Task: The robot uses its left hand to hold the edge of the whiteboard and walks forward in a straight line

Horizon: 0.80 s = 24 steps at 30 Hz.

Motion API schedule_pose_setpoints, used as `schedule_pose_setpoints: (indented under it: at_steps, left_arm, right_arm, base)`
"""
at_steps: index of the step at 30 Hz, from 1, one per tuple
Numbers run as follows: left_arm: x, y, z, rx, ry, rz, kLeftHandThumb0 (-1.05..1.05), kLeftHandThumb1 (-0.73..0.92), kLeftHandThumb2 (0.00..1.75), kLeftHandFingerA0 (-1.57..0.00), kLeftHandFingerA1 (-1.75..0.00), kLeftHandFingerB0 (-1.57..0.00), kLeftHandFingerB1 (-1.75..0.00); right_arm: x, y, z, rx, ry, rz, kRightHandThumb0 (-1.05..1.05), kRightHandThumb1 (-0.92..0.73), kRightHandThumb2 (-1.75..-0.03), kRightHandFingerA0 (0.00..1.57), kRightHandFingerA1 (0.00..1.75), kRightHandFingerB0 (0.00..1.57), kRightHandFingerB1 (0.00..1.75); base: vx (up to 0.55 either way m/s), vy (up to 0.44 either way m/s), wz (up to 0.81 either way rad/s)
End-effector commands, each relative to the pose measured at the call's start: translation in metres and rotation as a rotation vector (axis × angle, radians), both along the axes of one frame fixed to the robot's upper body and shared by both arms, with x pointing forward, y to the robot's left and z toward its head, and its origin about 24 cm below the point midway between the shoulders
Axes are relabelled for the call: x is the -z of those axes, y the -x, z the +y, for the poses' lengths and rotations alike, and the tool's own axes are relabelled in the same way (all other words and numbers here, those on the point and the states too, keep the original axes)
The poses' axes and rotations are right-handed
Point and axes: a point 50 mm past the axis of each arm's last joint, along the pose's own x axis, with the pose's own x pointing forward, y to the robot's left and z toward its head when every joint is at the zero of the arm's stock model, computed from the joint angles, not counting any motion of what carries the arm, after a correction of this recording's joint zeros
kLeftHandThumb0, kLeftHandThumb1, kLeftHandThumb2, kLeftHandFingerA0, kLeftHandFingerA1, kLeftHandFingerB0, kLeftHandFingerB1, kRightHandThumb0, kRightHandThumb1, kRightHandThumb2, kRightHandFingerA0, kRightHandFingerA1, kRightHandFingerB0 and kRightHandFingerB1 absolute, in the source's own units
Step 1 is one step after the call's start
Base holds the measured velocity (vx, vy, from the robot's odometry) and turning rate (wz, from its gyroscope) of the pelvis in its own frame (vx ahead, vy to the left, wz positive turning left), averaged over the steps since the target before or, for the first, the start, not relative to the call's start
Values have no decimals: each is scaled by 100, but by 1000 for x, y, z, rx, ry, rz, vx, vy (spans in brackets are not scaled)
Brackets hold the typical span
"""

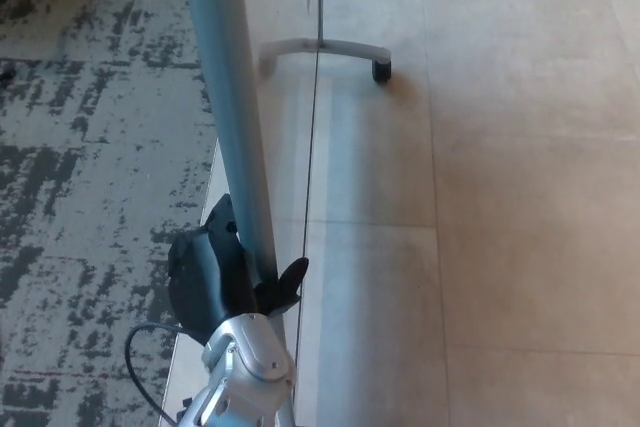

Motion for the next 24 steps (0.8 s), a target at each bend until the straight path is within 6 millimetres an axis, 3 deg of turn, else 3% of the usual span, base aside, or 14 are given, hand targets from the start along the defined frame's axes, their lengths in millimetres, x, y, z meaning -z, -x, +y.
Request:
schedule_pose_setpoints:
  at_steps: [1,3,4,13,14,20,21,22,24]
  left_arm:
    - [-41,-17,-33,-78,171,-295,-17,39,105,-121,-118,-115,-109]
    - [-38,-17,-32,-80,156,-289,-19,39,101,-122,-118,-116,-110]
    - [-37,-16,-31,-80,151,-283,-22,40,101,-121,-118,-115,-110]
    - [-35,-20,-31,-80,141,-263,-24,41,99,-122,-119,-115,-110]
    - [-37,-22,-33,-91,156,-258,-24,41,102,-122,-119,-115,-111]
    - [-39,-25,-34,-110,186,-261,-22,40,104,-123,-119,-116,-112]
    - [-40,-25,-34,-99,168,-274,-24,41,104,-122,-120,-116,-113]
    - [-40,-26,-35,-101,168,-276,-24,41,104,-122,-120,-115,-113]
    - [-40,-26,-35,-103,168,-278,-24,41,104,-122,-120,-115,-113]
  right_arm:
    - [-5,-3,-5,-2,31,-47,-43,-46,-80,49,60,40,49]
    - [-4,-2,-4,5,18,-43,-44,-46,-79,48,59,40,48]
    - [-4,-2,-4,3,16,-44,-36,-58,-57,51,49,47,35]
    - [-3,-2,-1,-3,26,-40,-39,-58,-57,56,60,48,35]
    - [-3,-2,-1,5,18,-43,-45,-46,-81,48,63,42,50]
    - [-4,-4,-2,-10,34,-42,-47,-47,-82,50,64,41,50]
    - [-5,-6,-2,-19,42,-45,-45,-47,-81,50,63,42,50]
    - [-5,-6,-3,-19,41,-46,-38,-58,-58,62,60,49,35]
    - [-5,-6,-3,-19,41,-47,-38,-58,-58,62,60,49,35]
  base:
    - [0,0,0]
    - [0,0,0]
    - [0,0,0]
    - [11,-23,-2]
    - [28,-166,13]
    - [77,-224,66]
    - [381,90,80]
    - [105,-140,65]
    - [95,-159,32]
